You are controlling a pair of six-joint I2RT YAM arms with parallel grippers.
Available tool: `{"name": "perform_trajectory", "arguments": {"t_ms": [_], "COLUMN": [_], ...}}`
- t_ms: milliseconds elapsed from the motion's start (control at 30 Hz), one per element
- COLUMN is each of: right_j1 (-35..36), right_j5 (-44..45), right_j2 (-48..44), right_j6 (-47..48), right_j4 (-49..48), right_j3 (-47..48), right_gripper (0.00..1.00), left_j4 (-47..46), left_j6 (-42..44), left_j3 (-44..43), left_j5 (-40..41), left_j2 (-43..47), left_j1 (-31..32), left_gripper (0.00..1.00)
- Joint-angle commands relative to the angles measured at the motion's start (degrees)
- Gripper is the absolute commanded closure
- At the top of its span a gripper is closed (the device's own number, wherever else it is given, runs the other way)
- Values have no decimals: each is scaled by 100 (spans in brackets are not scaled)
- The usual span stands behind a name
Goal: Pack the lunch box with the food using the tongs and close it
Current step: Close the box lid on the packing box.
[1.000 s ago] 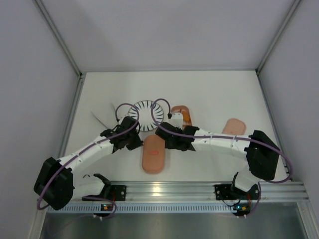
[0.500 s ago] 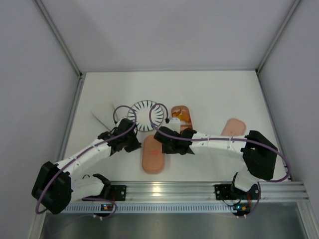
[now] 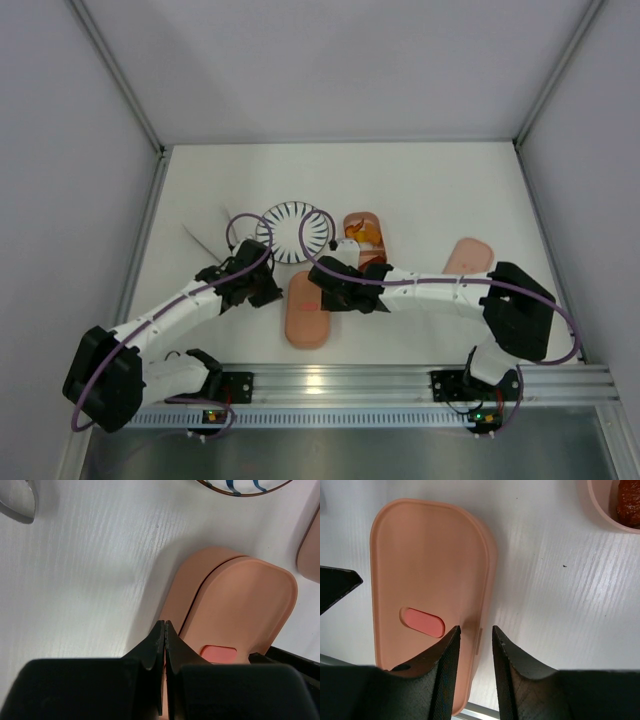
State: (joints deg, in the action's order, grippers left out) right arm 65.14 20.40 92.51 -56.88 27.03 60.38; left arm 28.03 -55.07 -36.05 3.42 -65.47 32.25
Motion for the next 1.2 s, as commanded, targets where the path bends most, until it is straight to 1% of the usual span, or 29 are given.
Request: {"name": "perform_trajectory", "arguments": {"t_ms": [0,100,200,367,400,467,567,867,1067,1167], "right_j1": [130,130,130,130,130,130,130,130,130,121], "right_j5": [-45,-45,-36,-72,-80,-115,-142,-221,-195,-142], "right_j2": [65,74,83,136,127,136,145,241,224,215], "right_j6": [-104,-95,-95,-78,-86,-95,-95,-95,-165,-200], "right_j4": [-329,-338,-330,-382,-382,-417,-452,-479,-400,-339], "right_j3": [-17,0,9,26,26,-8,0,18,18,35], "right_gripper": [69,71,78,85,88,89,93,93,92,91], "left_j4": [-246,-289,-333,-395,-412,-430,-439,-650,-694,-667], "left_j6": [84,84,75,84,75,84,84,40,31,49], "left_j3": [46,98,151,221,239,248,248,423,389,371], "left_j5": [-69,-87,-105,-140,-149,-184,-210,-307,-316,-483], "left_j2": [52,52,61,87,87,87,96,78,35,52], "left_j1": [-43,-43,-43,-52,-61,-70,-79,-79,-79,-79], "left_gripper": [100,100,100,100,100,100,100,100,100,100]}}
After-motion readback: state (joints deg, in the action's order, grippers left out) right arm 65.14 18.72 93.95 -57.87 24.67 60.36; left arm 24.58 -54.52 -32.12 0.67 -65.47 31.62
